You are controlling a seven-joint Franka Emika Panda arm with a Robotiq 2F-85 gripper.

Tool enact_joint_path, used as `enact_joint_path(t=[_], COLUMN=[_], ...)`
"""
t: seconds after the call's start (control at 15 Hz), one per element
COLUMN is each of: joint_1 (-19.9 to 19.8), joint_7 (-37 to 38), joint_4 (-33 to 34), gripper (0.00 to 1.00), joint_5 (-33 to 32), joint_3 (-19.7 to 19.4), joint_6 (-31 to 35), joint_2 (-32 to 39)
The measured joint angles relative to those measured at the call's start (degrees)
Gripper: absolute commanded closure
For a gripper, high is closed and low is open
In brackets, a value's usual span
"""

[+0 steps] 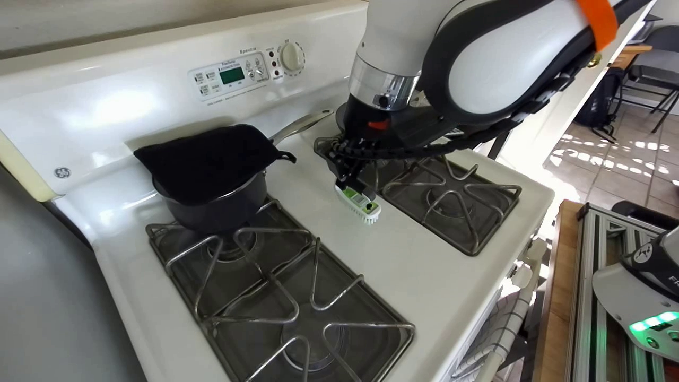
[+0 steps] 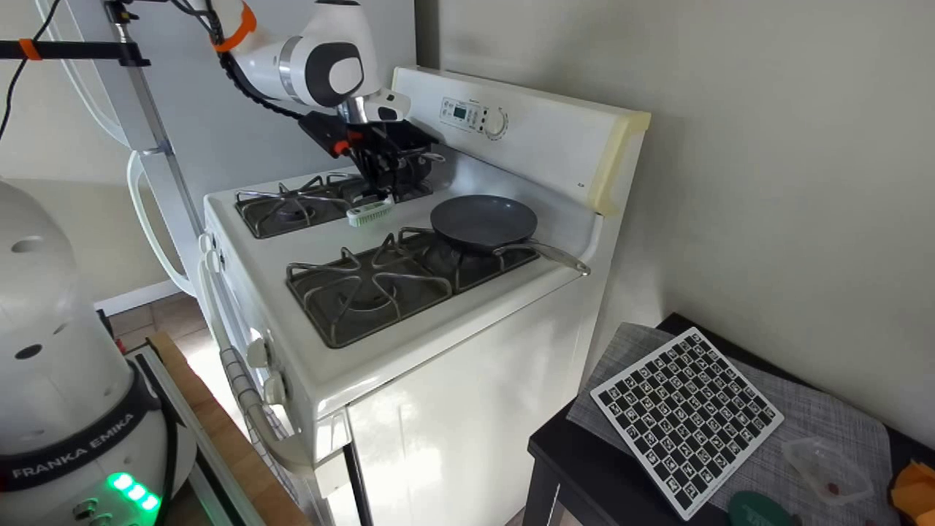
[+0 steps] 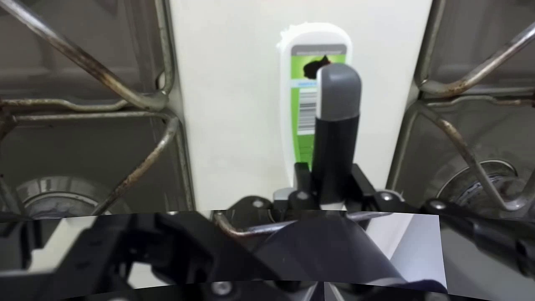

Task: Brush the top of the stove.

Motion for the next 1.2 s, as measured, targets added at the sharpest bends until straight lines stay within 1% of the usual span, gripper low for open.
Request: enact_joint_path(t=[0.4,0.47,0.53,0.67,0.73,1.0,1.07,1.2], joint_1=[0.0,0.0,0.01,0.08,0.11,0.15,0.15,0.16], joint_7=[0.1,0.1,0.1,0.07,0.07,-0.65,-1.25,-2.09], joint_4=[-1.73,-1.9,-1.97,-2.01,-2.0,-1.85,-1.71,-1.14], gripper=[0.96,0.59,0.59,0.44,0.34,0.02,0.0,0.0], joint_5=[0.08,0.12,0.42,1.37,1.65,2.82,3.13,3.6], joint_3=[-0.51,-0.55,-0.55,-0.49,-0.45,-0.16,0.0,0.39], joint_6=[4.68,4.91,4.95,4.95,4.95,4.63,4.19,2.17], joint_2=[1.62,1.74,1.84,1.87,1.83,0.78,0.29,-0.86])
